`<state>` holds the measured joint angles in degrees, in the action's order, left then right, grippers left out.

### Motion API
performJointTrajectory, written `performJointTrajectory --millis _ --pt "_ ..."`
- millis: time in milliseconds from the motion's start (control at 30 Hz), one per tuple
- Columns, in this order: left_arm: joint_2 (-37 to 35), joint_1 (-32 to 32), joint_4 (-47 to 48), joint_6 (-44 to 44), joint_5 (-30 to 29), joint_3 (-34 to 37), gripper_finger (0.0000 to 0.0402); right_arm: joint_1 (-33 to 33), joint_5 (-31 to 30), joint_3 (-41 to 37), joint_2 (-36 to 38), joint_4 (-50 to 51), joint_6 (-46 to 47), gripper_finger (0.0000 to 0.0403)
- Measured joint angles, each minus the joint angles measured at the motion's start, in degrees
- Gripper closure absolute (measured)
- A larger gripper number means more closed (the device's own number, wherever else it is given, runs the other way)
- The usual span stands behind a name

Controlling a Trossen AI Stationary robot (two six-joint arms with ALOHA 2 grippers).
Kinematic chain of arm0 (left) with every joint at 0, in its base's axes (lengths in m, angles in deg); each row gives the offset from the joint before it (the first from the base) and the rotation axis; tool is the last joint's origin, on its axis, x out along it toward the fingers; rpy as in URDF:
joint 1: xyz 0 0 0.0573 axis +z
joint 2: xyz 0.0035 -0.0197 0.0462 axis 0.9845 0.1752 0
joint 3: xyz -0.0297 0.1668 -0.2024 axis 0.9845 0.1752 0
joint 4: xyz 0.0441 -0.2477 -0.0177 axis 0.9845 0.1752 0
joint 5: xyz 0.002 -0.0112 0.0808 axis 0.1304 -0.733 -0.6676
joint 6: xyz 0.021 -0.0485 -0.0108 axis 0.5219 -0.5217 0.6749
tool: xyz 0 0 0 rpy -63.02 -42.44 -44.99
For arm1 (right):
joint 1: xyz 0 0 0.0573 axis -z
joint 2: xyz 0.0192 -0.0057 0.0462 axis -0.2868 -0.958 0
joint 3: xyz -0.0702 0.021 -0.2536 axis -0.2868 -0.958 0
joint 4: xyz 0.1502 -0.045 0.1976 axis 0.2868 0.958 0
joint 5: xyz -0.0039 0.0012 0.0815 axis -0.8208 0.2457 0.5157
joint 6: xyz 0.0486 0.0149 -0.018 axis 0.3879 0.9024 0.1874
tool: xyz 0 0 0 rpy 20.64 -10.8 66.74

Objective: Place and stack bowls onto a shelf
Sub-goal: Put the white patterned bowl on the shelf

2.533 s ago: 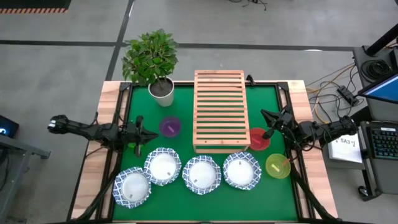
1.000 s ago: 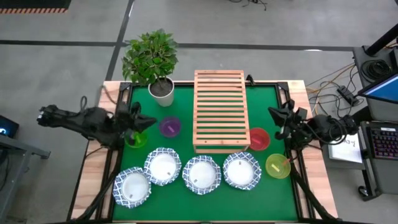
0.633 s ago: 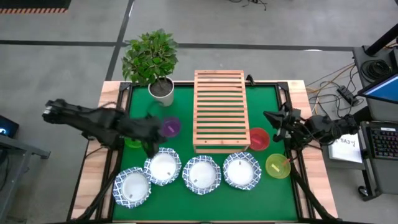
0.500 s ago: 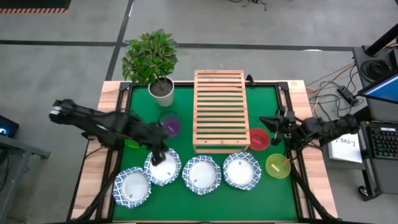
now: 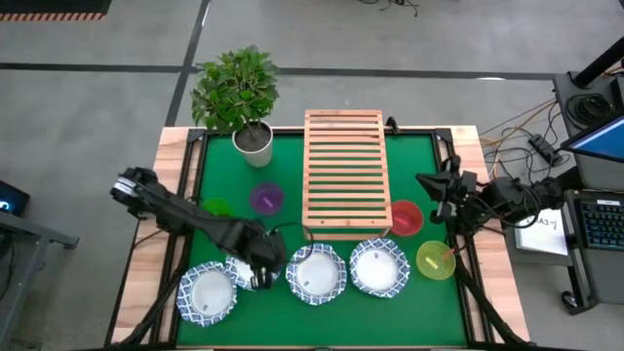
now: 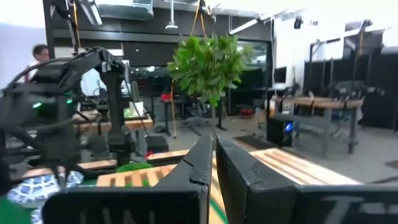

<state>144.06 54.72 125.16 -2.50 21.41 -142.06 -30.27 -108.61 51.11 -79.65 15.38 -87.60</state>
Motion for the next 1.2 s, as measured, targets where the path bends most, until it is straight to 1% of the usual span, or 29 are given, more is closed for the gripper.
performJointTrajectory --millis 133,233,333,467,567,667,767,867,1000,1200 --pt "2.9 -2.9 -0.1 -4.1 0.1 -0.5 0.0399 0.0 0.3 0.8 0.0 0.4 -1.0 0.0390" --pt "4.1 -4.5 -0.2 -6.9 0.2 -1.8 0.0382 0.0 0.3 0.7 0.0 2.8 -1.3 0.0390" --pt "5.1 -5.7 -0.2 -10.6 0.2 -3.1 0.0352 0.0 0.3 0.7 0.0 3.0 -1.4 0.0390" --pt "7.1 -7.2 -0.3 -12.2 -0.1 -5.0 0.0296 0.0 0.3 0.7 0.0 3.0 -1.4 0.0390" --pt "9.8 -8.0 -0.2 -12.0 -1.2 -5.5 0.0258 0.0 0.3 0.7 0.0 3.0 -1.4 0.0390" --pt "12.1 -8.4 -0.2 -9.0 -1.3 -5.8 0.0239 0.0 0.3 0.7 0.0 3.0 -1.2 0.0390" --pt "13.7 -8.5 -0.2 -7.1 -1.4 -5.8 0.0237 0.0 0.3 0.7 0.0 3.0 -1.1 0.0390" --pt "14.2 -8.6 -0.2 -6.5 -1.4 -5.7 0.0246 0.0 0.3 0.7 0.0 3.0 -1.0 0.0390" --pt "14.4 -8.6 -0.6 -6.7 -1.4 -5.6 0.0268 0.0 0.3 0.7 0.0 3.0 -1.0 0.0390" --pt "14.4 -8.6 -5.1 -8.3 -1.4 -4.6 0.0304 0.0 0.2 0.7 0.0 3.0 -1.4 0.0390"
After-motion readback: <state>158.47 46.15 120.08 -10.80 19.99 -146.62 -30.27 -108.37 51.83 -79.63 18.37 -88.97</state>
